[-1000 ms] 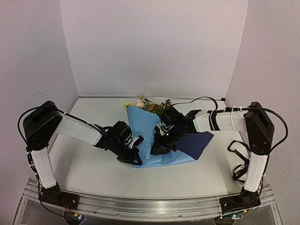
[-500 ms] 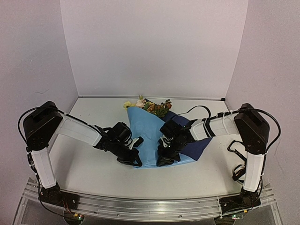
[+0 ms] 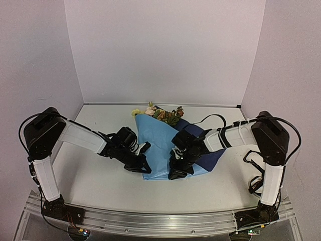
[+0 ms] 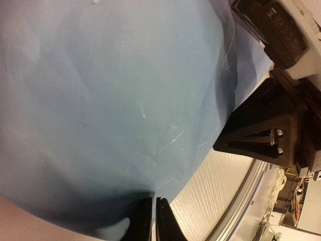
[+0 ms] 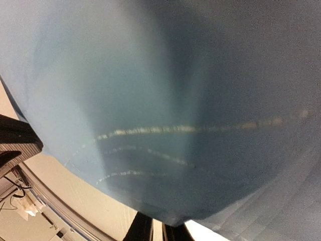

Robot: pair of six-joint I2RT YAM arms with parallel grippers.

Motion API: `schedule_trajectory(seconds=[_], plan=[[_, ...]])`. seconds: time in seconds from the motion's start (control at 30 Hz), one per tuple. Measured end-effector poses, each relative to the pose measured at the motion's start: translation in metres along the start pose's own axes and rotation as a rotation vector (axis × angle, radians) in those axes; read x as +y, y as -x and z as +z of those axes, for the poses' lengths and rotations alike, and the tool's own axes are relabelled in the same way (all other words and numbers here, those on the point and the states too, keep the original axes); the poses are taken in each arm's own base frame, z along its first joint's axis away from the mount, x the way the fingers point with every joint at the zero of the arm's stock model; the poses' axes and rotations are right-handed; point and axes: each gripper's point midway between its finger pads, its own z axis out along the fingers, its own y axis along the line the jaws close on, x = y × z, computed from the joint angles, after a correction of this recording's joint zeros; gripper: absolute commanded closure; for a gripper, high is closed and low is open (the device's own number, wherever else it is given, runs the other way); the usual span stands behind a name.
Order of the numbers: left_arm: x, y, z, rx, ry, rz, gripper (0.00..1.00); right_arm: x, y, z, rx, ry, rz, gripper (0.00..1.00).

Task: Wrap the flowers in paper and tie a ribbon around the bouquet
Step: Press the fold line of the 2/3-folded wrapping paper, then flatten out the fold line on the 2/3-folded wrapping paper.

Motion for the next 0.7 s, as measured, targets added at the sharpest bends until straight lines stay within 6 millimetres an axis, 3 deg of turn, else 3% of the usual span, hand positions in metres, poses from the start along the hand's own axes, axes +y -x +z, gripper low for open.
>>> schedule_trajectory(seconds=[0.17,0.3,0.57,0.7], plan=[[-0.002,-0.001,0.000,0.005,-0.009,0.001,0.96,0.010,-0.004,-0.022,-0.022,0.028,-0.026,0.67],[-0.003,-0.001,0.000,0.006,-0.015,0.002,0.96,0.025,0.000,-0.042,-0.069,0.072,-0.052,0.56],[-0.003,-0.001,0.000,0.006,-0.017,0.003,0.97,0.021,0.018,-0.040,-0.113,0.085,0.019,0.53],[-0.003,-0.001,0.000,0.007,-0.016,0.003,0.97,0.009,0.033,-0.033,-0.138,0.078,0.069,0.59]])
